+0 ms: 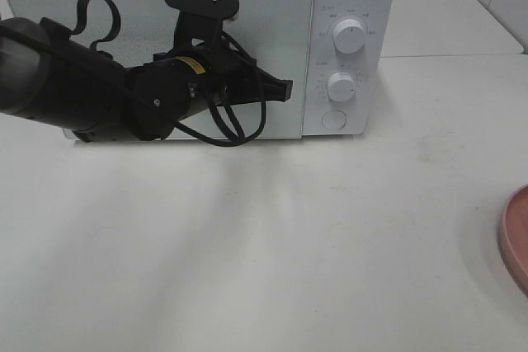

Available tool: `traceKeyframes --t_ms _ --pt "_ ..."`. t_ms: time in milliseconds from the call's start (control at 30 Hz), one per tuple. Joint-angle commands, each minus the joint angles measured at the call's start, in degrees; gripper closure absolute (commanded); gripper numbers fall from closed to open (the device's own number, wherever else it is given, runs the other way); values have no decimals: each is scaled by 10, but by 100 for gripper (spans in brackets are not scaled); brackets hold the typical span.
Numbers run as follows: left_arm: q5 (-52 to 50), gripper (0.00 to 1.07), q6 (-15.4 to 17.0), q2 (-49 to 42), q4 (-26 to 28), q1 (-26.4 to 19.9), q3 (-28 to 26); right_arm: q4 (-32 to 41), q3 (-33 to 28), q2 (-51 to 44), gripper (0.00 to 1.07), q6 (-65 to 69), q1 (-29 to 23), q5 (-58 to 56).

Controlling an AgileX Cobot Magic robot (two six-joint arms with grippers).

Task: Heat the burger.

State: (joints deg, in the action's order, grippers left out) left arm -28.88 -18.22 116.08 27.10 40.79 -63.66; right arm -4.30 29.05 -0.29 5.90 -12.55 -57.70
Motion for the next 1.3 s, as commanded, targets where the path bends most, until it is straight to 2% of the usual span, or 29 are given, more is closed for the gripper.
traceKeyframes --t_ms 33,333,533,567,600,667,700,733,767,800,833,867,933,1000,1033,1133,1167,1200,1267,1300 --pt "-83 107 -3 10 34 -19 -34 -2 -2 -17 32 -5 5 7" --pt "-50 107 -3 3 39 -21 -32 -2 -2 -17 32 -5 5 7" --pt "69 107 0 -58 40 -21 15 -2 -2 -17 32 -5 5 7" --pt "128 98 1 -85 39 -21 35 -2 -2 -17 32 -5 5 7" --pt "128 98 1 -85 39 -21 35 -2 -2 -17 32 -5 5 7" --pt "230 66 2 -120 39 -21 51 -2 -2 -17 32 -5 5 7" --pt "230 66 2 -120 39 -21 51 -2 -2 -17 32 -5 5 7" --pt "296 30 2 -137 41 -21 56 -2 -2 -17 32 -5 5 7" --pt "324 17 2 -142 41 -21 56 -2 -2 -17 32 -5 5 7" --pt "324 17 2 -142 41 -21 56 -2 -2 -17 32 -5 5 7" --pt "380 6 2 -155 40 -21 56 -2 -2 -17 32 -5 5 7" --pt "380 6 2 -155 40 -21 56 -2 -2 -17 32 -5 5 7" --pt "477 9 2 -176 28 -21 56 -2 -2 -17 32 -5 5 7" --pt "508 9 2 -181 20 -21 56 -2 -2 -17 32 -5 5 7" --pt "570 9 2 -194 -1 -23 56 -2 -2 -17 32 -5 5 7" --pt "606 9 2 -202 -10 -26 56 -2 -2 -17 32 -5 5 7" --pt "665 9 5 -221 -18 -29 56 -2 -2 -17 32 -5 5 7" --pt "722 9 7 -238 -18 -40 56 -2 -2 -17 32 -5 5 7" --pt "745 9 14 -245 -18 -47 56 -2 -2 -17 32 -5 5 7" --pt "783 9 30 -261 -20 -72 56 -2 -2 -17 32 -5 5 7"
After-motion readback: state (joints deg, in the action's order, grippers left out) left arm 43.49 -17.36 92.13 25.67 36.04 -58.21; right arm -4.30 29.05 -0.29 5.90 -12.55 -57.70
